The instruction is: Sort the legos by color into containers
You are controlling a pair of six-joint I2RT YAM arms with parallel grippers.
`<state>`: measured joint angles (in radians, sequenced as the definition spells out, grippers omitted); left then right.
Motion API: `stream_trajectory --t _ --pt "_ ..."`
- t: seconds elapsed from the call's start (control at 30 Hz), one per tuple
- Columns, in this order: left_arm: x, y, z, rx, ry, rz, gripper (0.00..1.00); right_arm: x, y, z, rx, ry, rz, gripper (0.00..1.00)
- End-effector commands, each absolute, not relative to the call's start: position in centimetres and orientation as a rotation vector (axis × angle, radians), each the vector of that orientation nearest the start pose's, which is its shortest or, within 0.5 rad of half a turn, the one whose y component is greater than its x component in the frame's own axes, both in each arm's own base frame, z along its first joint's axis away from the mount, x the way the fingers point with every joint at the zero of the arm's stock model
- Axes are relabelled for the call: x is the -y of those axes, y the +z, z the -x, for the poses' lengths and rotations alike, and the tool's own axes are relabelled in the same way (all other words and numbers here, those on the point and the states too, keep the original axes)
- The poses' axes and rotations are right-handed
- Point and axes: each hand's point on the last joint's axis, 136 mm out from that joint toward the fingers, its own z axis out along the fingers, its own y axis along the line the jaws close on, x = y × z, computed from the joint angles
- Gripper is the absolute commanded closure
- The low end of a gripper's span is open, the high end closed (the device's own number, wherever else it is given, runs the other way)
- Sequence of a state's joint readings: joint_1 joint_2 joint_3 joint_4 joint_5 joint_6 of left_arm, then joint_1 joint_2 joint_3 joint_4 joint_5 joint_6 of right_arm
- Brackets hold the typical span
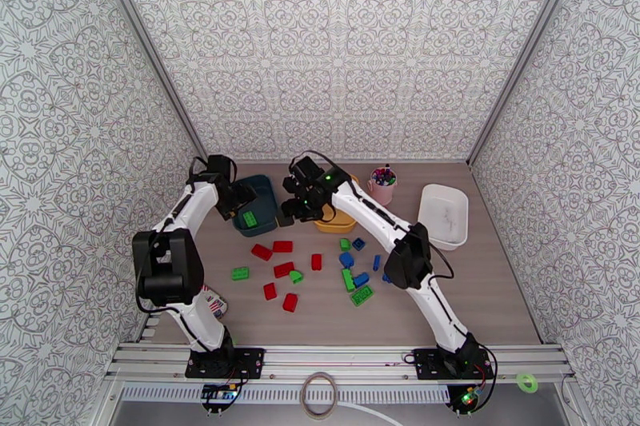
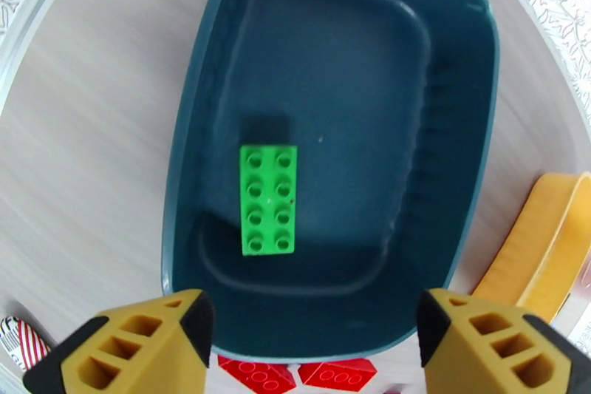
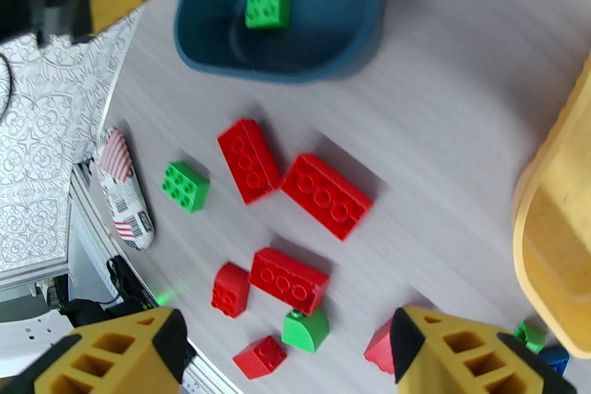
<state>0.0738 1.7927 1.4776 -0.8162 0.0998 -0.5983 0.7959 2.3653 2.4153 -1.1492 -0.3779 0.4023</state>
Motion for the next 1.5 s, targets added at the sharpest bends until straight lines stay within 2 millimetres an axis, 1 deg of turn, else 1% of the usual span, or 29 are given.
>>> stream_trajectory --t 0.0,0.17,0.23,0.33,0.37,0.43,0.5,0.57,0.67,0.73,0.83,1.0,1.17,1.23,1.3,1.47 --pt "-1.7 15.4 -41.2 -2.564 -0.252 0.873 0.22 -43.2 18.0 -34.5 -2.719 0.806 0.684 0.22" --pt "-1.5 15.8 -36.9 -2.575 -0.178 0.908 0.17 -42.4 18.5 -34.1 -2.710 0.782 0.669 0.20" --pt "-1.3 15.7 -35.1 -2.583 -0.163 0.925 0.15 -41.9 18.3 -33.9 -2.723 0.754 0.664 0.20" --pt "-1.2 15.4 -32.2 -2.586 -0.134 0.966 0.08 -41.1 17.9 -33.3 -2.737 0.702 0.668 0.20" --pt "-1.1 15.2 -31.3 -2.588 -0.134 0.977 0.01 -40.8 17.8 -33.1 -2.735 0.694 0.666 0.20" --pt "-0.9 15.0 -29.9 -2.589 -0.133 0.990 0.01 -40.3 17.8 -32.5 -2.724 0.694 0.662 0.18" --pt "-0.7 14.2 -28.4 -2.600 -0.130 1.015 0.01 -39.8 17.8 -32.0 -2.718 0.704 0.650 0.17" --pt "-0.4 13.2 -27.2 -2.614 -0.135 1.033 0.01 -39.4 17.4 -31.1 -2.727 0.707 0.648 0.17" --pt "0.3 11.2 -25.7 -2.660 -0.127 1.038 0.01 -38.6 16.7 -29.8 -2.749 0.702 0.644 0.20" --pt "0.8 9.7 -25.0 -2.690 -0.133 1.028 0.01 -38.1 16.1 -28.8 -2.767 0.700 0.632 0.25" --pt "1.1 8.1 -24.4 -2.711 -0.138 1.035 0.02 -37.4 15.3 -27.5 -2.789 0.696 0.611 0.31" --pt "0.6 6.1 -23.7 -2.743 -0.081 1.054 0.03 -36.7 14.6 -25.7 -2.812 0.686 0.595 0.32" --pt "-0.2 4.6 -23.8 -2.759 -0.048 1.064 0.04 -36.1 14.6 -24.6 -2.814 0.662 0.589 0.33" --pt "-0.6 4.1 -23.9 -2.763 -0.048 1.069 0.07 -35.9 14.7 -24.4 -2.815 0.659 0.576 0.34" --pt "-0.8 3.7 -24.3 -2.763 -0.067 1.071 0.09 -35.7 14.7 -24.2 -2.817 0.655 0.568 0.37" --pt "-2.2 3.3 -24.9 -2.781 -0.028 1.044 0.10 -35.6 14.7 -23.8 -2.819 0.656 0.555 0.38"
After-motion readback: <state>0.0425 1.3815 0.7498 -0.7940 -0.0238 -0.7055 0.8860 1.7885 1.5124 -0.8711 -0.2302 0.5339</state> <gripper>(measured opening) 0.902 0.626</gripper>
